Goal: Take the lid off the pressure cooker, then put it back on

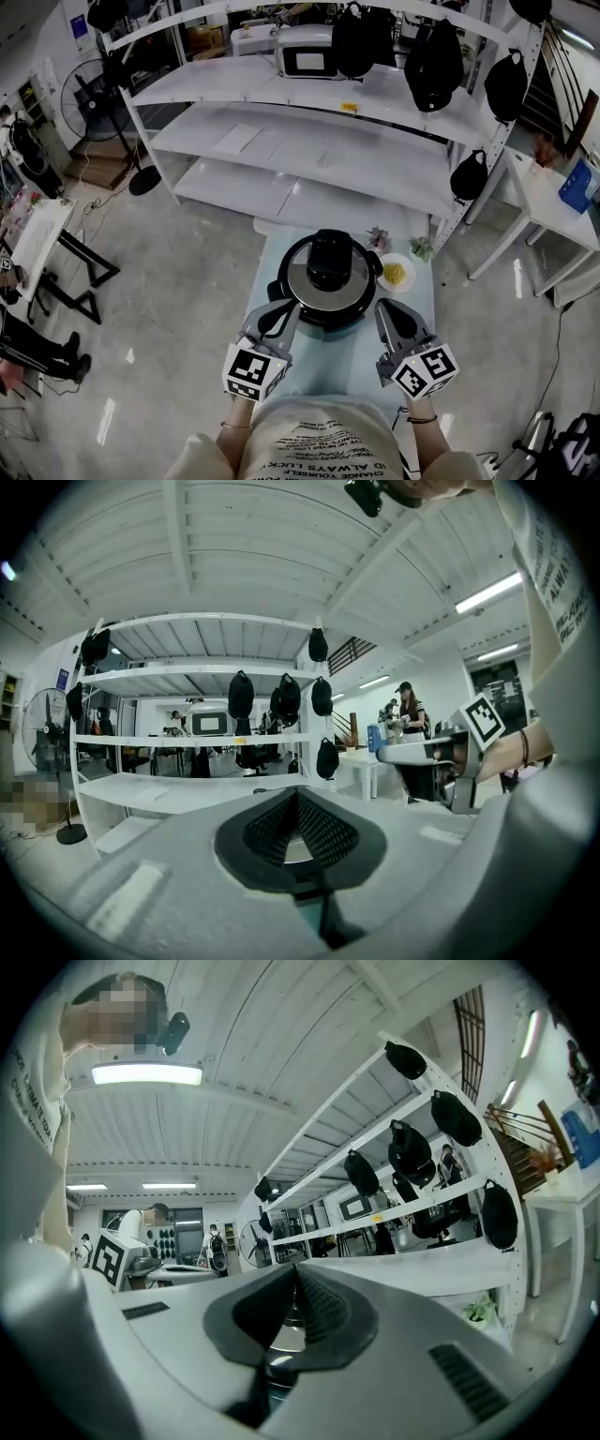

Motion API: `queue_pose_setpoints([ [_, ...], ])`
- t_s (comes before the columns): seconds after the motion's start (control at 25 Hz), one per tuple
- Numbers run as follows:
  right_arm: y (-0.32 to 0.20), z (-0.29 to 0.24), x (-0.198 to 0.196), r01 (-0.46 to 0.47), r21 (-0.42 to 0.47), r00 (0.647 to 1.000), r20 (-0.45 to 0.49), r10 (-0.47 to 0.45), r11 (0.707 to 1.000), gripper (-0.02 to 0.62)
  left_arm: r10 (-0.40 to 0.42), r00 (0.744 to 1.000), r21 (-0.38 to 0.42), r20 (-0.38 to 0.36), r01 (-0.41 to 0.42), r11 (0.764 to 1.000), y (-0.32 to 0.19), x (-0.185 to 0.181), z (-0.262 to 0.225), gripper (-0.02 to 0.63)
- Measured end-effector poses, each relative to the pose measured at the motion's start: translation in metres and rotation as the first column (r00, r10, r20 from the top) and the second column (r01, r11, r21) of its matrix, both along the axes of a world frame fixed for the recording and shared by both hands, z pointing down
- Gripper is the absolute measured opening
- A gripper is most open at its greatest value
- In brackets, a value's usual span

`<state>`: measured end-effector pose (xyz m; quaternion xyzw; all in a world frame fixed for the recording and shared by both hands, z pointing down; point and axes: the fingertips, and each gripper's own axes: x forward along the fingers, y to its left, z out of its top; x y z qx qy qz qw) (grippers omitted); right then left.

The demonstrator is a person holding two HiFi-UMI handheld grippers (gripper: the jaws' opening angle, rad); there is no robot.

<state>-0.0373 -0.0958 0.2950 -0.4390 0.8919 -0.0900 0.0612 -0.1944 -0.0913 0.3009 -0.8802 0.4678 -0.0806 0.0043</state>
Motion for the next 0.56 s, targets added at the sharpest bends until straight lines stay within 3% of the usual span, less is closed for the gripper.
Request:
queue_pose_setpoints([
  [0.56,-0.001,0.006,0.012,-0.051,-0.008,0.999,-0.007,0.051,0.999,0.009,-0.003,1.000,-0.011,0.009,0.003,1.000,-0.002,-0.004,0.006,0.025],
])
